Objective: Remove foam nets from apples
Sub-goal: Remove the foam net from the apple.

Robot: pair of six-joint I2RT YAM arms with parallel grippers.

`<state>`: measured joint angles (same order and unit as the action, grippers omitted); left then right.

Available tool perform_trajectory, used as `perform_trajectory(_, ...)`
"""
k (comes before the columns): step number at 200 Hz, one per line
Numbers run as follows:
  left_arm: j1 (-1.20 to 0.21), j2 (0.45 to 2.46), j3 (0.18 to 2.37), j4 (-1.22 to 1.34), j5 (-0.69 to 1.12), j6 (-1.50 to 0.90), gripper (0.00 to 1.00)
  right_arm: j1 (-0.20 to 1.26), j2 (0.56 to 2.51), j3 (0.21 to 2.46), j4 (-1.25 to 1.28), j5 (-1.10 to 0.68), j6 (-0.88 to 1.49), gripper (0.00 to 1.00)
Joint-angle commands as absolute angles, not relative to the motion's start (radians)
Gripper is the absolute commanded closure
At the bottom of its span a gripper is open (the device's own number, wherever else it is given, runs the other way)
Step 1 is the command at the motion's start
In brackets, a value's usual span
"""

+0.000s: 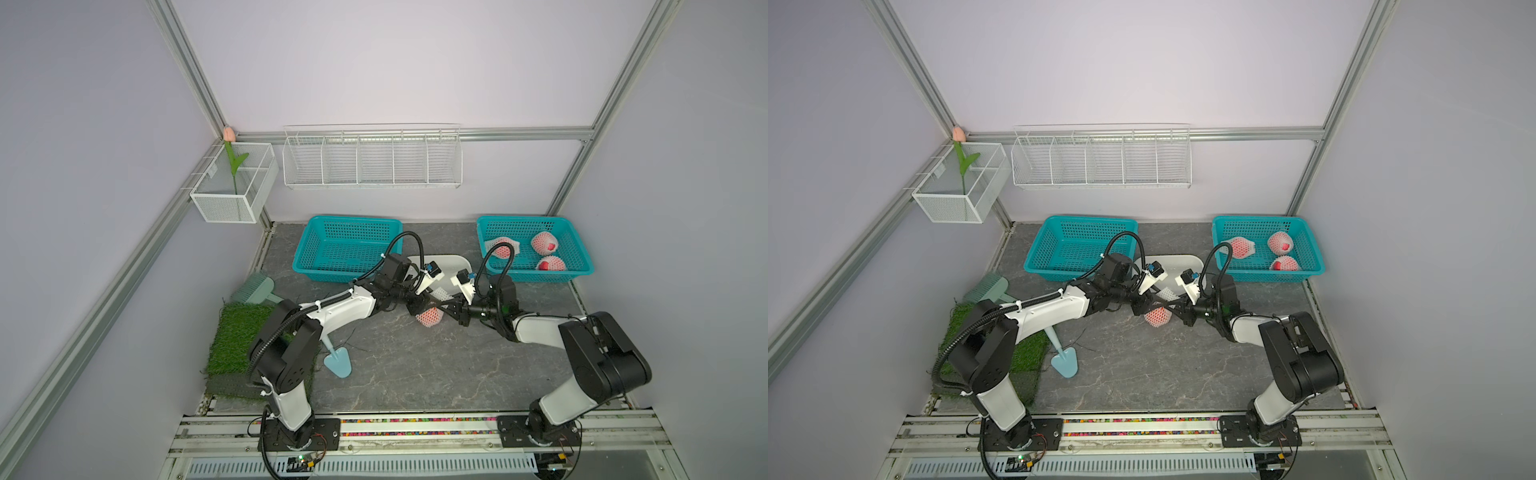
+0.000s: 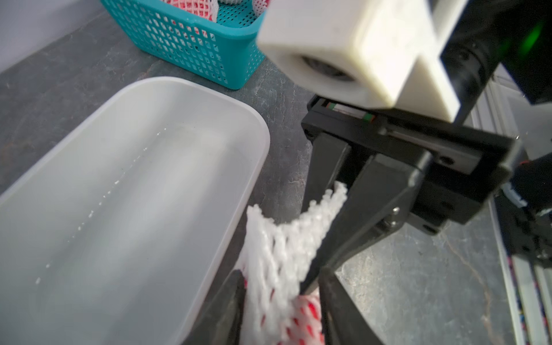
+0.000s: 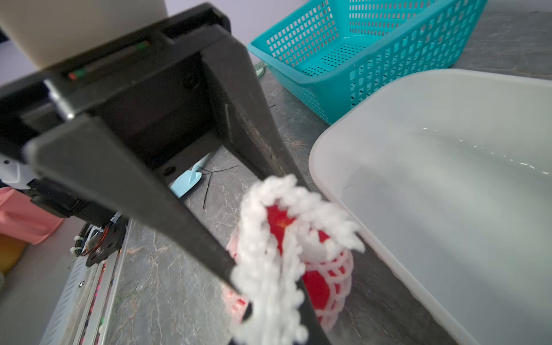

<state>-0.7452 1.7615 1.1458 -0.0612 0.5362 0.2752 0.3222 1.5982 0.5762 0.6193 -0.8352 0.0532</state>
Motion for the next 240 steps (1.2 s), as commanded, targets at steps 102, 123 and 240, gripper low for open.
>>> perform_trajectory(102, -0.689, 1.747, 1.109, -0.096, 0.608, 0.260, 0.21, 0.363, 1.501, 0.670, 0.451, -0.784, -0.045, 0.89)
perform_trajectory(123, -0.689, 1.779, 1.141, -0.105, 0.633, 0.259, 0.22, 0.374, 1.480, 0.678, 0.419, -0.778, -0.078, 0.89)
perform_trajectory(240, -0.690, 1.828, 1.174, -0.060, 0.715, 0.239, 0.75, 0.383, 1.516, 0.704, 0.364, -0.770, -0.094, 0.69)
